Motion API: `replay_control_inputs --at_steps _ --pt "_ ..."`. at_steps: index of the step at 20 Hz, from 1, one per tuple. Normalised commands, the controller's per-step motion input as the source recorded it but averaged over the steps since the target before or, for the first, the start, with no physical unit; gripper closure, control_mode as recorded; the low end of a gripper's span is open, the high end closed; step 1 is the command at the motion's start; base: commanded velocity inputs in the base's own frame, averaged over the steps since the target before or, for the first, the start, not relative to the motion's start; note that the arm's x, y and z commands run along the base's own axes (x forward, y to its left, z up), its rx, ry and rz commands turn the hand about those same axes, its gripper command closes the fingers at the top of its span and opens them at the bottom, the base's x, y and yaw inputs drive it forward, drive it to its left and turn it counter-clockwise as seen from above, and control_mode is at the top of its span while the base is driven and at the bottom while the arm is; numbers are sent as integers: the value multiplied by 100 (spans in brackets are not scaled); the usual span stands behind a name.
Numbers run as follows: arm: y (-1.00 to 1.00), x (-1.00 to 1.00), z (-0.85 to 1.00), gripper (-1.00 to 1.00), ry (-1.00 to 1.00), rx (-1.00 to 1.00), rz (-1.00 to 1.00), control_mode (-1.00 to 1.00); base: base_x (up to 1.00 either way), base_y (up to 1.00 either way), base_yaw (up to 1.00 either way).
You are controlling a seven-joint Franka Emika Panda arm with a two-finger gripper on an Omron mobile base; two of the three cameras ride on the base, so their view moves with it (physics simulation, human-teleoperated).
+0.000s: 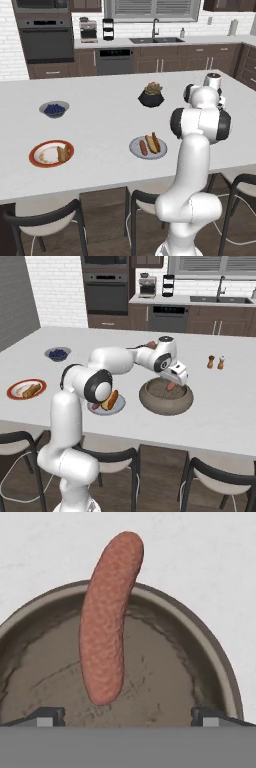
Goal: Place one bun and one sausage from the bowl on each plate.
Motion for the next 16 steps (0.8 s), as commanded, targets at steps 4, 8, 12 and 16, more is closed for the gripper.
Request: replay_control_inputs --at_steps 4,8,12,16 --pt "0 24 -18 -100 -3 0 0 -100 0 0 0" --pt "0 36 -12 -100 -2 0 0 -100 0 0 0" --pt "0 21 -13 -100 -3 0 0 -100 0 0 0" --pt "-7 1 -24 -100 -4 0 0 -100 0 0 0"
